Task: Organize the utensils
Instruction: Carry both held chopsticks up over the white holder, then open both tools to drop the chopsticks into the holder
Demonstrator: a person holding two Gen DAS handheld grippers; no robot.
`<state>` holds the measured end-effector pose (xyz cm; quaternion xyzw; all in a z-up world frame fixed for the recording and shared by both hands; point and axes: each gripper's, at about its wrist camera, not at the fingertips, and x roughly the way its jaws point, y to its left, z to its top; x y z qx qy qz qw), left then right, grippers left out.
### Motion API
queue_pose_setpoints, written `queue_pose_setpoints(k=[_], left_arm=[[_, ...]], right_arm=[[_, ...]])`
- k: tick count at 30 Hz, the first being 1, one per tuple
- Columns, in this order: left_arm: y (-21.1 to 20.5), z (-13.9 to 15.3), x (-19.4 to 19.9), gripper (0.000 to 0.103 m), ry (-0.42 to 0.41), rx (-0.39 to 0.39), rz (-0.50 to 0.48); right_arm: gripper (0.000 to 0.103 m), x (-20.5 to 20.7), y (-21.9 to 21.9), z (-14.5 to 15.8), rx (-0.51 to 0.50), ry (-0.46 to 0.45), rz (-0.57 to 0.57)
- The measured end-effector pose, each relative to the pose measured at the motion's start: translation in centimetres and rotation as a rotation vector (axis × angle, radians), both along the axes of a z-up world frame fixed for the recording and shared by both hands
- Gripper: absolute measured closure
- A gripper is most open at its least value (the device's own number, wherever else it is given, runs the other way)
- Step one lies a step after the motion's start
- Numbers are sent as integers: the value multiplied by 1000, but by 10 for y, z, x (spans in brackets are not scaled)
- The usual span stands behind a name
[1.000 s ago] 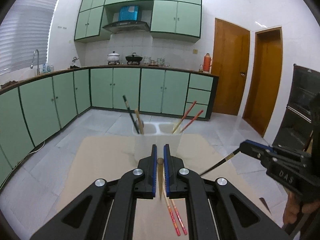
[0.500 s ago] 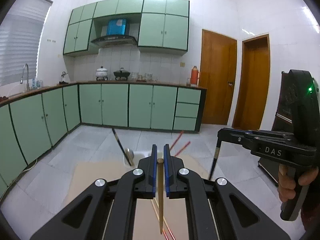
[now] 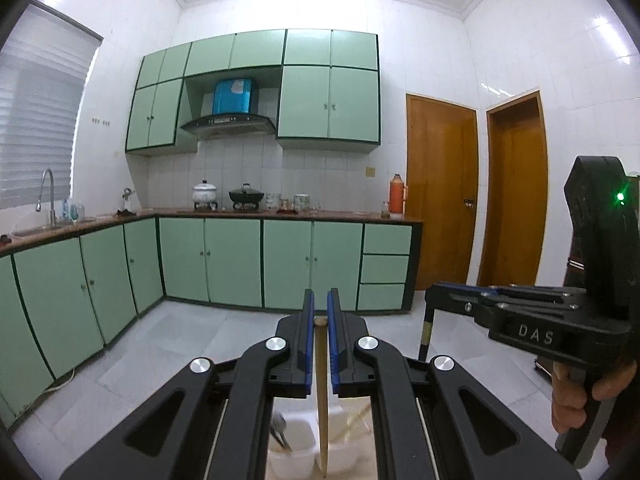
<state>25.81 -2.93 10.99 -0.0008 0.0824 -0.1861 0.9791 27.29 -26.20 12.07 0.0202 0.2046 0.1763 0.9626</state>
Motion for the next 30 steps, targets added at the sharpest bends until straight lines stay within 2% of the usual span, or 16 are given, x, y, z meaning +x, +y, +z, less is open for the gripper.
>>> queue_pose_setpoints(k=[5, 11, 19, 21, 23, 25, 27, 30], left_arm=[[-9, 2, 35, 97, -15, 8, 20], [-17, -23, 71, 97, 12, 21, 41], [-20, -73, 104, 97, 134, 67, 59], [-19, -82, 107, 96, 161, 78, 64], [-18, -85, 106, 90, 176, 83, 57], [-17, -86, 99, 80, 168, 85, 59], [-15, -81, 89, 74, 152, 80, 58], [-10, -72, 71, 68, 133, 58, 58]], right_arm=[[98, 31, -4, -2, 9, -5, -18], [98, 65, -8, -18, 45, 16, -31], [97, 82, 3, -74, 28, 124, -31], [94, 80, 4, -83, 19, 143, -32], [93, 76, 4, -89, 11, 147, -43], [89, 71, 0, -89, 18, 144, -53], [75, 64, -5, -84, 29, 128, -67], [70, 42, -15, -75, 31, 74, -100]])
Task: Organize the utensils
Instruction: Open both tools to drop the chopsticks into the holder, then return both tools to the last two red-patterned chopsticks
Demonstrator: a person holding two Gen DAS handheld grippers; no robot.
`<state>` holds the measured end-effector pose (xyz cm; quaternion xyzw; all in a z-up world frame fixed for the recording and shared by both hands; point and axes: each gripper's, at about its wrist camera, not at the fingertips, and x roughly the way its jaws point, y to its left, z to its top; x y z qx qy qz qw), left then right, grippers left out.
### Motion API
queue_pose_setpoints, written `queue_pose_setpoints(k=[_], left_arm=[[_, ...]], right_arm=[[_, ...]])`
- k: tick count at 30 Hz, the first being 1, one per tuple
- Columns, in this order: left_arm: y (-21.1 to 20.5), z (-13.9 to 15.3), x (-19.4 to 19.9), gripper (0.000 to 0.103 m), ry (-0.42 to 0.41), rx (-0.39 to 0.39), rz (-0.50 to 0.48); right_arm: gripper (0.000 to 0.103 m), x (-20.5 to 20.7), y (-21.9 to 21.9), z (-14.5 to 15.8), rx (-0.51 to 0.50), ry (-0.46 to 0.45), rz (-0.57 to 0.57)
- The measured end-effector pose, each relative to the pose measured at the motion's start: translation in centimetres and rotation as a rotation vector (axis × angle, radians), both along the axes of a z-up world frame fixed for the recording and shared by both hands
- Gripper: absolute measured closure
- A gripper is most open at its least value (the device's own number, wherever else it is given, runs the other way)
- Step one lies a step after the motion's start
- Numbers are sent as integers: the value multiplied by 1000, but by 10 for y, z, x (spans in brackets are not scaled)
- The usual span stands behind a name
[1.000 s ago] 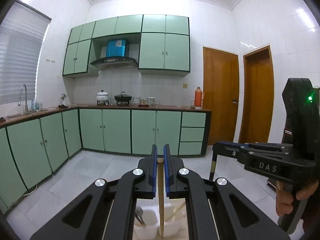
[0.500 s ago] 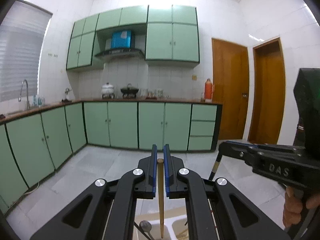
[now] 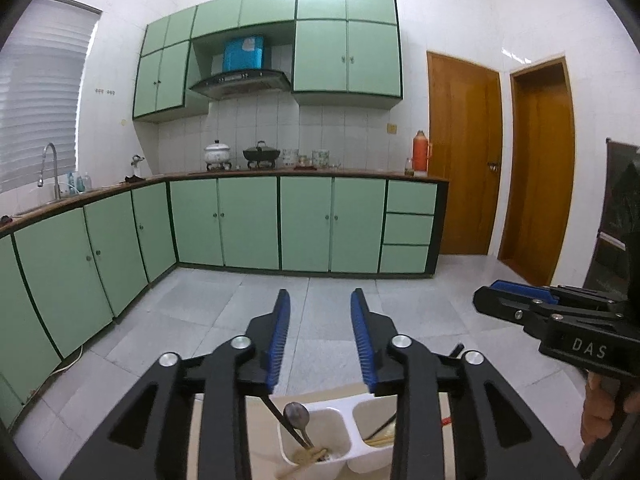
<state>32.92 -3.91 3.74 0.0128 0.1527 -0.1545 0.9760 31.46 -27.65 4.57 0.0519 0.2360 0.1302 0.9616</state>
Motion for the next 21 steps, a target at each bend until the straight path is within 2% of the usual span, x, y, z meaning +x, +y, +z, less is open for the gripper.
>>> queue_pose_setpoints(k=[1, 3, 5, 12, 21], left_arm=[[2, 2, -8, 66, -3, -3, 10], [8, 5, -25, 63, -13, -22, 12], [13, 5, -43, 55, -20, -28, 27], [25, -18, -107, 37, -15, -12, 39], [35, -77, -162, 31, 75, -20, 63]], right_arm=[[69, -7, -4, 2, -3, -13, -13], [56, -21, -12, 3, -11, -34, -42], [47, -42, -19, 1, -11, -64, -63], [14, -120, -27, -30, -79, -112, -115], [7, -183, -13, -86, -117, -103, -160]])
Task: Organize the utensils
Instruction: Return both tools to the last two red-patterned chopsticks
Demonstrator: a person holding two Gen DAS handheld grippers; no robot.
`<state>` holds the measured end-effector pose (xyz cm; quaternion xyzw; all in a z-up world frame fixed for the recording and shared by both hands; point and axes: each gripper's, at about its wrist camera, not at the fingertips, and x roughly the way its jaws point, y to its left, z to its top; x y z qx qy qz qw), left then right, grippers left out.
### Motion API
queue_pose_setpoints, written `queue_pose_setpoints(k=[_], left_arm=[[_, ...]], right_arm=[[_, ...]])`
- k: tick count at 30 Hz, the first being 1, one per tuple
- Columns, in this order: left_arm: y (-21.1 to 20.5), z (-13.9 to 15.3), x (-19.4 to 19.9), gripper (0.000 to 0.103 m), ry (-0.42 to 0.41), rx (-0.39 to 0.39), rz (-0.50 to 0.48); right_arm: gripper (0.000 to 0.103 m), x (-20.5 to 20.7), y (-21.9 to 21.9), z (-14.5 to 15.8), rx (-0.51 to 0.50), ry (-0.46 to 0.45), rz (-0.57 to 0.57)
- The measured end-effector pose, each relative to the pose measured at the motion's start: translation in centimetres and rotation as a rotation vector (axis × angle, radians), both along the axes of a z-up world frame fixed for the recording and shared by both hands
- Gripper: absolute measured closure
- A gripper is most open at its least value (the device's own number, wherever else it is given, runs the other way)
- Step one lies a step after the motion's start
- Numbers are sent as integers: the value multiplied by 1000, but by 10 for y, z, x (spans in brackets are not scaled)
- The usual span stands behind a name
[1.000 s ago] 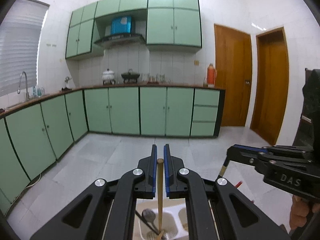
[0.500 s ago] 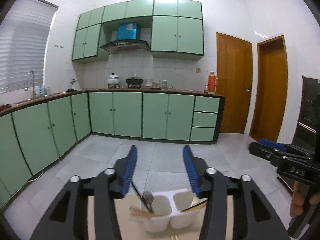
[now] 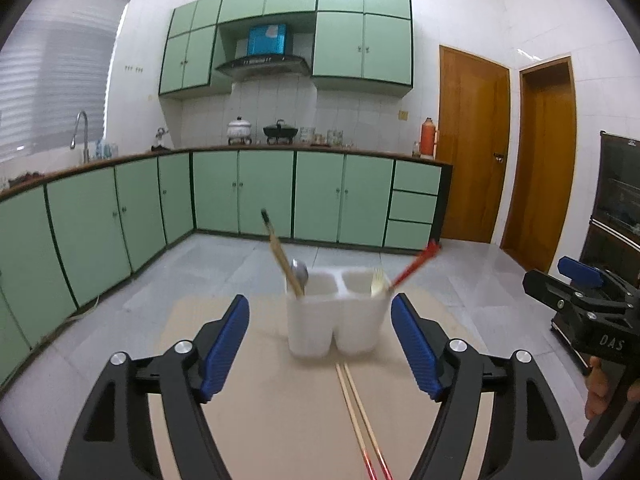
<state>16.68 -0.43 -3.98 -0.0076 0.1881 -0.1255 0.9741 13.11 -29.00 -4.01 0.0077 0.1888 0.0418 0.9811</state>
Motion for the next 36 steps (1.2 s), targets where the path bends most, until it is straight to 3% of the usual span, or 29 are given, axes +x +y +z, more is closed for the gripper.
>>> queue_pose_setpoints(k=[13, 23, 25, 27, 36], left_arm=[[17, -66, -53, 30, 96, 52, 30], [23, -114, -69, 29, 185, 94, 34], [29, -119, -70, 29, 197, 98, 47], [36, -122, -70, 29, 203, 101, 65], [48, -124, -66, 29, 207, 91, 87]], right_arm=[[7, -54, 27, -82, 22, 120, -14], [8, -74, 75, -145, 5, 216, 5], [14, -74, 84, -151, -3, 226, 12], [27, -70, 91, -155, -19, 242, 27], [44, -55, 103, -173, -45, 326, 0]])
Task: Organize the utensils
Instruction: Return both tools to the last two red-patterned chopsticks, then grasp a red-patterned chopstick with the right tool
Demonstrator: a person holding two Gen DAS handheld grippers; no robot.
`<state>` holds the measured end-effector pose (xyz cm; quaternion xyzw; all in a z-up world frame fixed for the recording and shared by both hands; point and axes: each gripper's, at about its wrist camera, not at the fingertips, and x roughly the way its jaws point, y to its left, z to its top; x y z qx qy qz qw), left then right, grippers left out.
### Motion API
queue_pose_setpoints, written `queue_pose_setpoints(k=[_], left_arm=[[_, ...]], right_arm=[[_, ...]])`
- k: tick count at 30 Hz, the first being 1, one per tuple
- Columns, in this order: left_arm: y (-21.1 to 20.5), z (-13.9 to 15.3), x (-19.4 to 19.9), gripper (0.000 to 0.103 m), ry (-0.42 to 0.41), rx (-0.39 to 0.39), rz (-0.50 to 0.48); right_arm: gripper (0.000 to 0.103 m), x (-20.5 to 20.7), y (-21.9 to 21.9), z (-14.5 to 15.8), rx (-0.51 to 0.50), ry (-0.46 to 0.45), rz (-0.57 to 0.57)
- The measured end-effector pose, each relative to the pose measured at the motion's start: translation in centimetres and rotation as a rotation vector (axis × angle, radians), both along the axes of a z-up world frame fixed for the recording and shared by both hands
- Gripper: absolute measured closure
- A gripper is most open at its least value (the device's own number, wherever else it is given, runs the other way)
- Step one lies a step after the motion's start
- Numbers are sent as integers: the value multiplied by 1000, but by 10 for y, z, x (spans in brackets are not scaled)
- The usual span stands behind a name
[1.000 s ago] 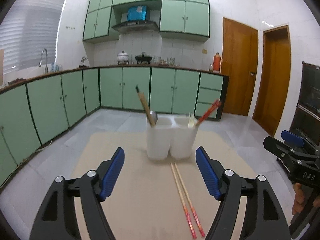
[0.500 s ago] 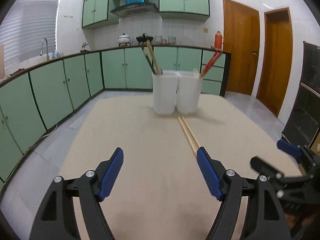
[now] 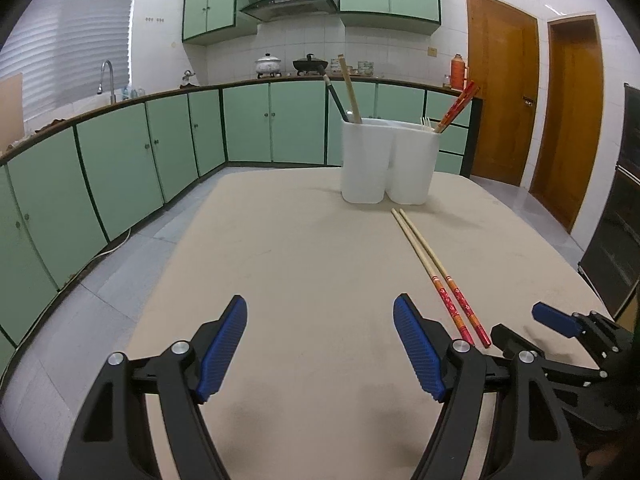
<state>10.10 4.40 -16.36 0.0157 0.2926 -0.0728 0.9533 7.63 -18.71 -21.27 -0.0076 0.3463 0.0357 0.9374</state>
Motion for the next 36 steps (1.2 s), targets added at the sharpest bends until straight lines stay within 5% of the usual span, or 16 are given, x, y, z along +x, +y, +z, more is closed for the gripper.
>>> queue_pose_setpoints(k=[14, 20, 36], left_arm=[[-3, -3, -1, 28, -9, -4, -17], [-4, -3, -1, 28, -6, -1, -15], [-60, -14, -1, 28, 55, -22, -55]], right_arm=[[71, 9, 3, -7, -13, 74, 20], [97, 11, 7, -8, -14, 76, 49], [98, -6, -61, 10, 18, -7, -94]])
